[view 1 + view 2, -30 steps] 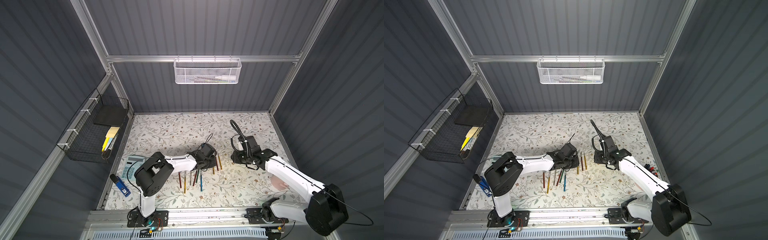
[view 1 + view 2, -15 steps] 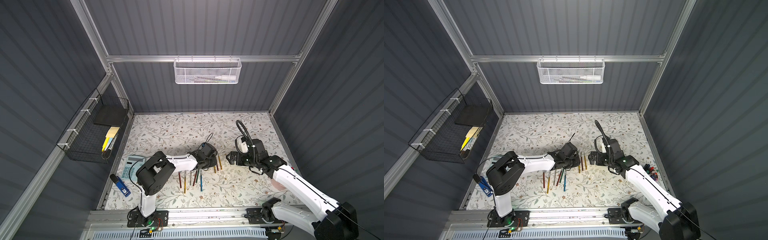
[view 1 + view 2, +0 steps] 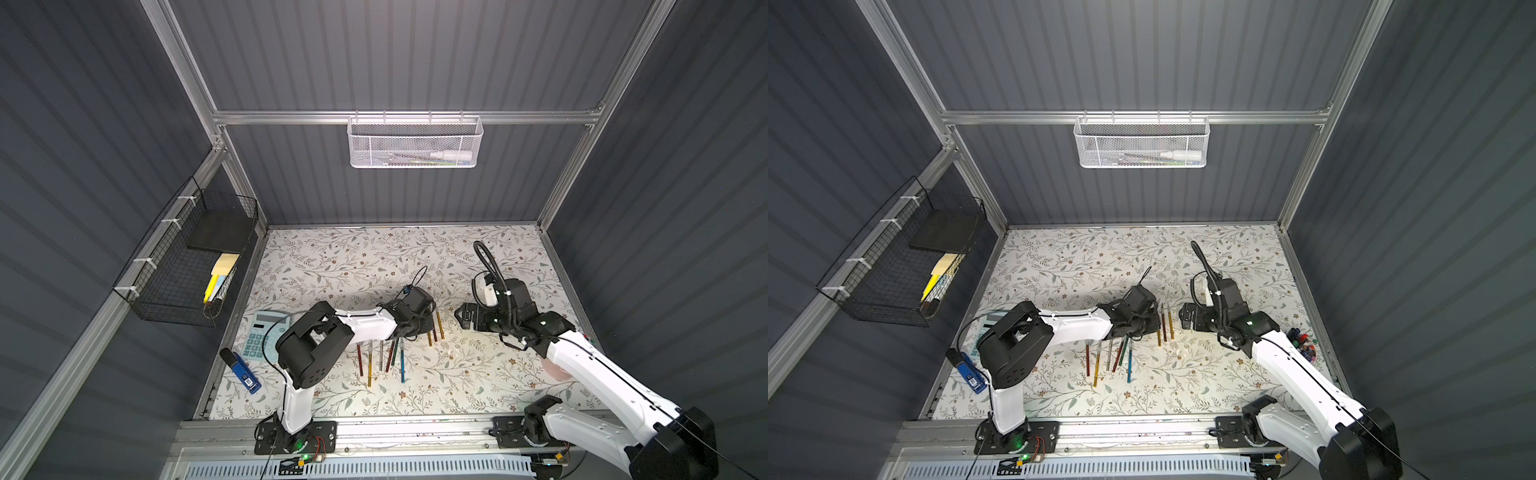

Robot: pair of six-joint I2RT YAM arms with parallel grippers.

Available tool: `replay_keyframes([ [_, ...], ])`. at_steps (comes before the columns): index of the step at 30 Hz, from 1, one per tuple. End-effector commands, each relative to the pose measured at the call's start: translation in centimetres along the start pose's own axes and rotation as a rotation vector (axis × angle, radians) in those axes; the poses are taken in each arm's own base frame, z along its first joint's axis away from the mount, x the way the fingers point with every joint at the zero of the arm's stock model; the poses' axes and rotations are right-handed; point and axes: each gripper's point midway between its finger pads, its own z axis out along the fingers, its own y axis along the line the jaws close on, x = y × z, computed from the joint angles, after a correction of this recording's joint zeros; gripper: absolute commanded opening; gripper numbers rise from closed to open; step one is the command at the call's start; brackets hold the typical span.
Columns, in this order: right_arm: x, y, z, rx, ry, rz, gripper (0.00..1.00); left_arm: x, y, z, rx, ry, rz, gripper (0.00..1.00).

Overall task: Remove protective caps from carving knives
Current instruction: Place the carving knife at the center of the board.

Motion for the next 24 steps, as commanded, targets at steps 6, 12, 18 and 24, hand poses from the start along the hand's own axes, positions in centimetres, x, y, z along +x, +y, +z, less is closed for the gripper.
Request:
replay_keyframes([
  [6,0.4,-0.6,-0.3,0.027,-0.003,0.003,0.99,0.3,1.0,0.5,-0.053,0.004,0.022,0.23],
  [12,0.3,-0.6,-0.4,0.027,-0.01,0.001,0.99,0.2,1.0,0.4,-0.053,0.0,0.021,0.23],
  [18,0.5,-0.6,-0.4,0.022,0.0,0.003,0.99,-0.3,0.7,-0.5,-0.052,-0.016,0.046,0.23],
  [24,1.0,0.4,-0.4,-0.04,0.027,-0.021,0.99,-0.7,0.4,-3.1,-0.068,-0.023,0.111,0.25],
])
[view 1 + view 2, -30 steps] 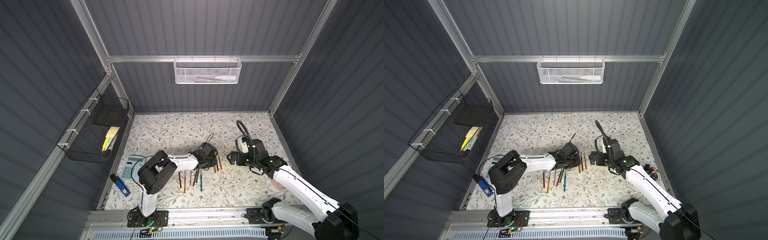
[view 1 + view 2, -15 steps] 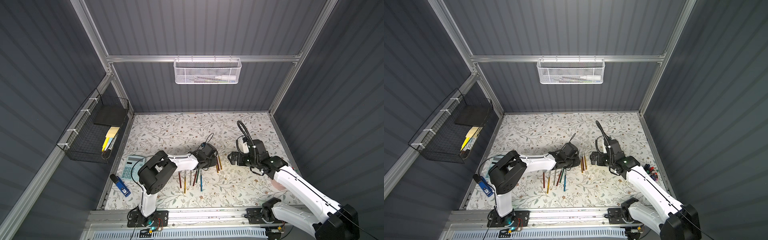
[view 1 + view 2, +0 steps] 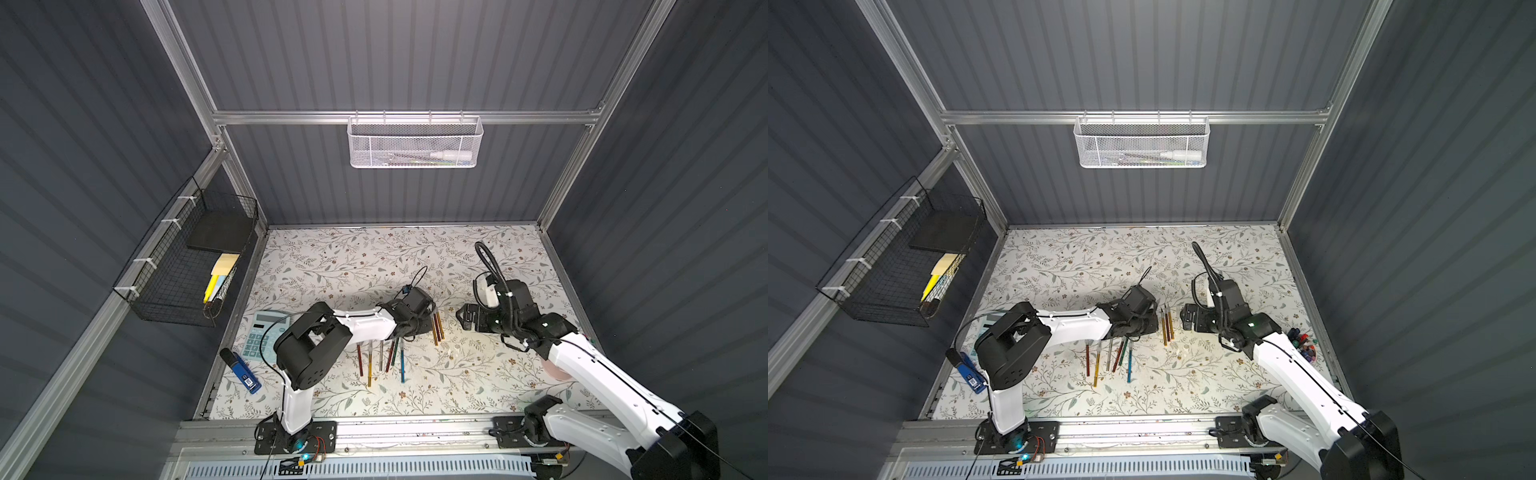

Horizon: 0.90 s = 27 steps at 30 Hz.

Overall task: Remove protective caps from carving knives
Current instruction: Place the carving knife at the center of the board.

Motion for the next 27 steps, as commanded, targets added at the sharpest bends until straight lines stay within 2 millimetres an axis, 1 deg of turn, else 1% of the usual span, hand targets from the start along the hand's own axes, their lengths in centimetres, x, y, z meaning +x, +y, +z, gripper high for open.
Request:
replay_keyframes([
  [1,0.9,0.7,-0.1,-0.051,0.033,-0.019,0.98,-0.6,-0.1,-2.7,-0.027,-0.013,0.066,0.26],
  [5,1.4,1.6,-0.2,-0.101,0.053,-0.017,0.98,0.1,1.2,-4.7,-0.081,0.009,0.088,0.27],
  [9,1.5,2.2,-0.7,-0.14,0.051,-0.016,0.98,1.3,2.8,-6.4,-0.132,0.047,0.089,0.28],
  [12,1.5,2.4,-0.9,-0.149,0.05,-0.015,0.98,2.2,4.2,-7.5,-0.172,0.071,0.072,0.28],
  [18,1.7,2.2,-0.6,-0.143,0.06,-0.002,0.98,4.3,5.7,-9.1,-0.227,0.134,0.065,0.29],
  [22,2.0,2.1,-0.4,-0.136,0.075,0.008,0.98,5.8,6.1,-9.8,-0.238,0.17,0.077,0.3],
  [27,2.2,2.0,-0.4,-0.136,0.072,0.011,0.98,6.5,5.7,-9.6,-0.226,0.194,0.089,0.32],
])
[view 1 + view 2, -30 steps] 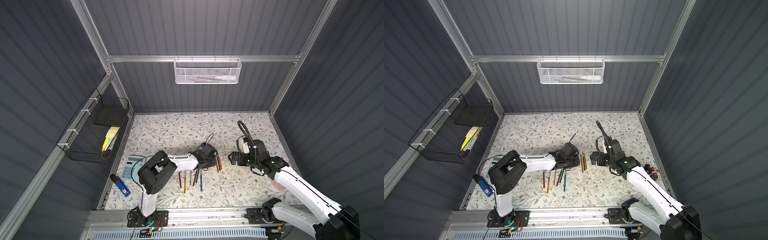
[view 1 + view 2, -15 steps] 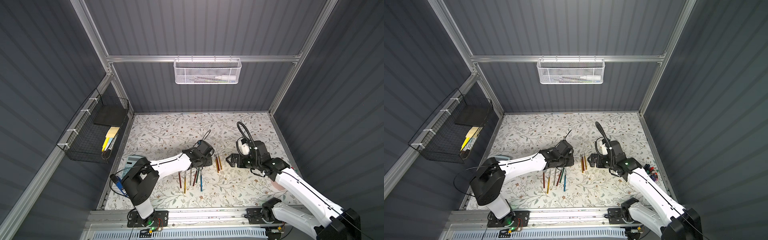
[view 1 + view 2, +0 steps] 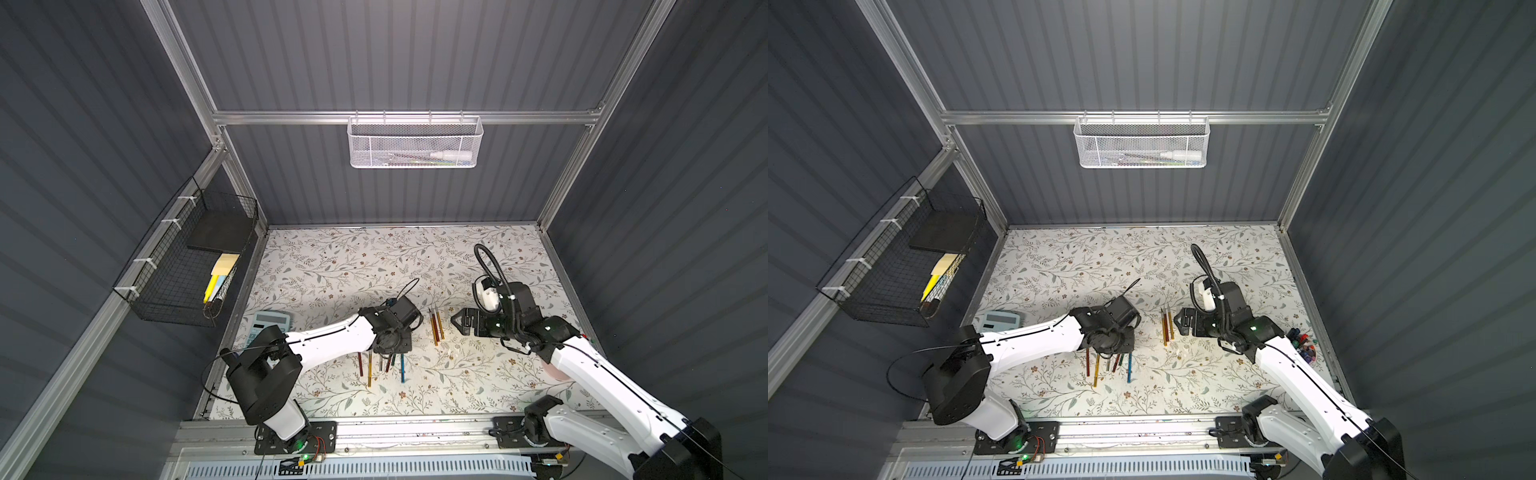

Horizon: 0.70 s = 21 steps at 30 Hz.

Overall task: Remove protective caps from carving knives
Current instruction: Place the carving knife at the center of the board, then pick up the carving knife from the center of the board.

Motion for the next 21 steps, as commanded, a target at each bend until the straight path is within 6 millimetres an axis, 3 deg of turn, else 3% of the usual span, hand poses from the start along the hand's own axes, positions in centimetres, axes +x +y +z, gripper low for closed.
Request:
replay_keyframes([
  [1,0.8,-0.1,0.1,-0.002,0.022,0.006,0.98,1.2,0.3,-0.2,-0.006,0.037,0.002,0.32],
  [21,1.5,-0.7,-0.3,0.019,0.021,0.003,0.98,2.2,0.0,3.0,-0.052,0.106,0.048,0.28],
])
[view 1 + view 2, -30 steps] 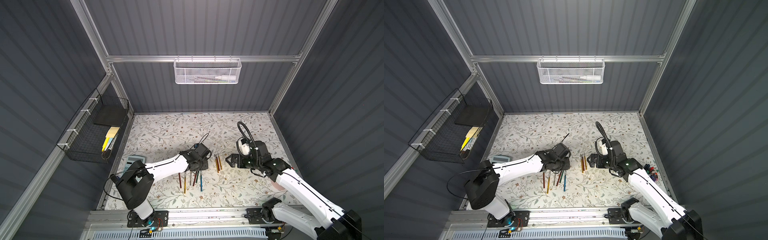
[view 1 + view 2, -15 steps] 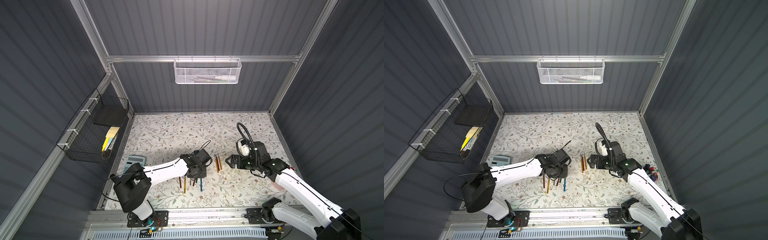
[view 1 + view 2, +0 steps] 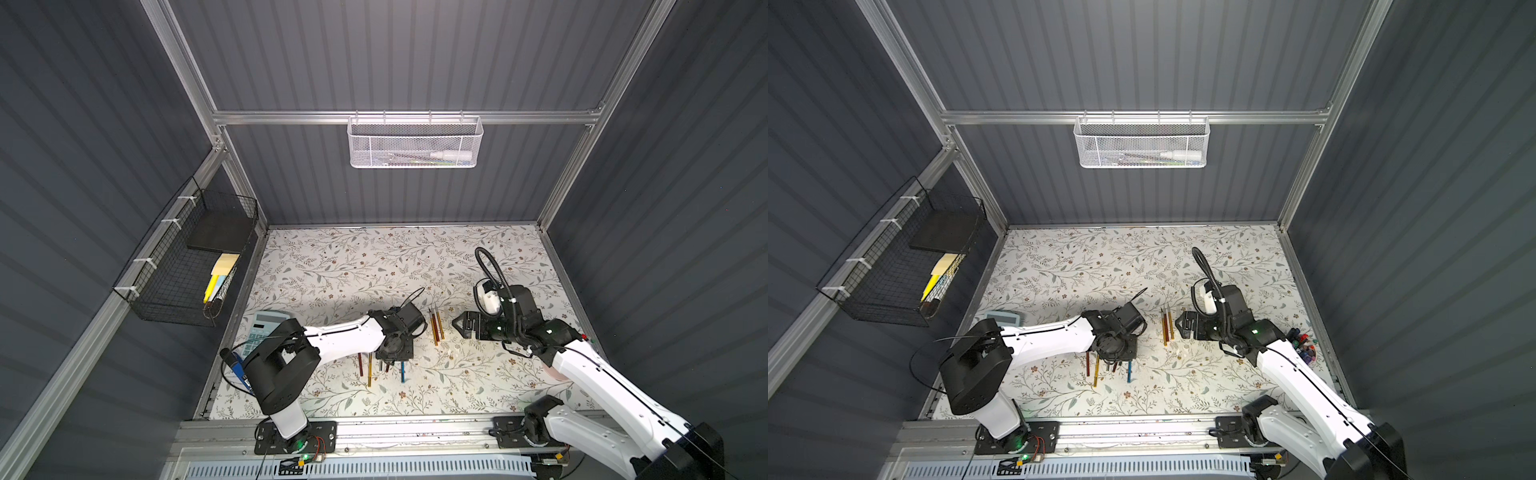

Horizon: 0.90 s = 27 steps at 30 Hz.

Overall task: Remove protective caps from carving knives
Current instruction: Pick up the carving knife from the center of the board.

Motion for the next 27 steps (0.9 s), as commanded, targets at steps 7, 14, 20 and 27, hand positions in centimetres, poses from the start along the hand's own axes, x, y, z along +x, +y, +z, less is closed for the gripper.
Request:
replay_keyframes([
  [7,0.7,-0.4,0.0,0.016,0.015,0.003,0.98,0.1,-0.4,0.6,-0.008,0.02,0.031,0.25],
  [14,0.9,-0.7,0.1,0.025,0.016,0.007,0.98,0.1,-0.1,1.2,-0.039,0.03,0.048,0.22],
  [20,0.9,-0.7,-0.1,0.024,0.01,0.006,0.98,0.2,0.5,1.8,-0.084,0.043,0.07,0.19],
  [27,1.8,2.6,-0.6,-0.157,0.07,-0.003,0.99,0.6,1.3,2.2,-0.118,0.06,0.083,0.13],
])
